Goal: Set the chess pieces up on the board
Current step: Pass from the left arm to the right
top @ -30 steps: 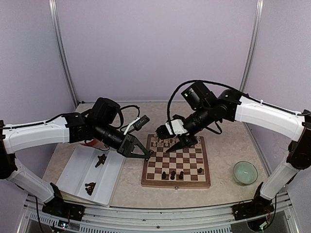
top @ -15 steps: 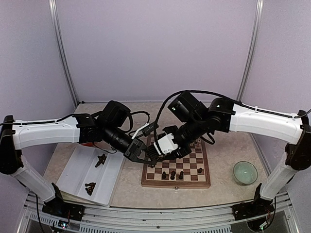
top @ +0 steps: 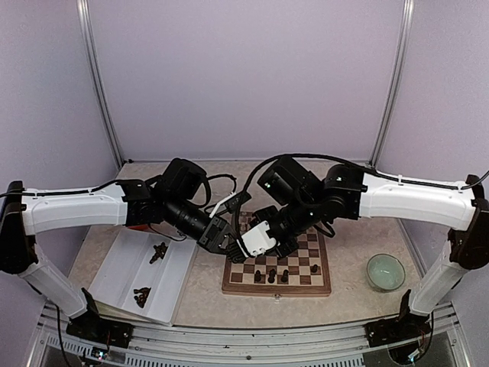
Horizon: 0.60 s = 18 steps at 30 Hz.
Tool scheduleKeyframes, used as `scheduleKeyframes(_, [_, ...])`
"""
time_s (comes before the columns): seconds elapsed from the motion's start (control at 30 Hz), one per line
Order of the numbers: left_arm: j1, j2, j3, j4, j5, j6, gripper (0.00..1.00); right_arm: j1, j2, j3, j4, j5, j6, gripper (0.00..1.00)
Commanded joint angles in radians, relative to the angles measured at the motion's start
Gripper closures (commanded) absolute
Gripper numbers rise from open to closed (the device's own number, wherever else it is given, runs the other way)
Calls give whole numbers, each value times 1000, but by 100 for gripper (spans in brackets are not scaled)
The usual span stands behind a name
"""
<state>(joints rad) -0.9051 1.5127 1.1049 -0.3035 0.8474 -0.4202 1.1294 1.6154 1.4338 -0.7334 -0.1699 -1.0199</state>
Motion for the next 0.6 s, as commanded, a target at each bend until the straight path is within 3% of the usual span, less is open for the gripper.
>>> scheduleKeyframes(0.0, [9, 7, 35, 31, -56, -16, 100, 12, -39, -31, 42, 26, 50, 93])
scheduleKeyframes(0.17, [34, -40, 28, 20, -159, 4, 71, -23, -74, -73, 72, 6, 105, 97])
scheduleKeyframes(0.27, [38, -133, -2, 61, -273, 19, 60, -115, -104, -93, 80, -138, 165, 98])
scheduleKeyframes(0.4, [2, -305, -130, 253, -528, 30, 56, -276, -146, -119, 115, -411, 295, 98])
scheduleKeyframes(0.57, [-126, -456, -282, 558, -826, 183, 53, -454, -160, -162, 212, -750, 495, 99])
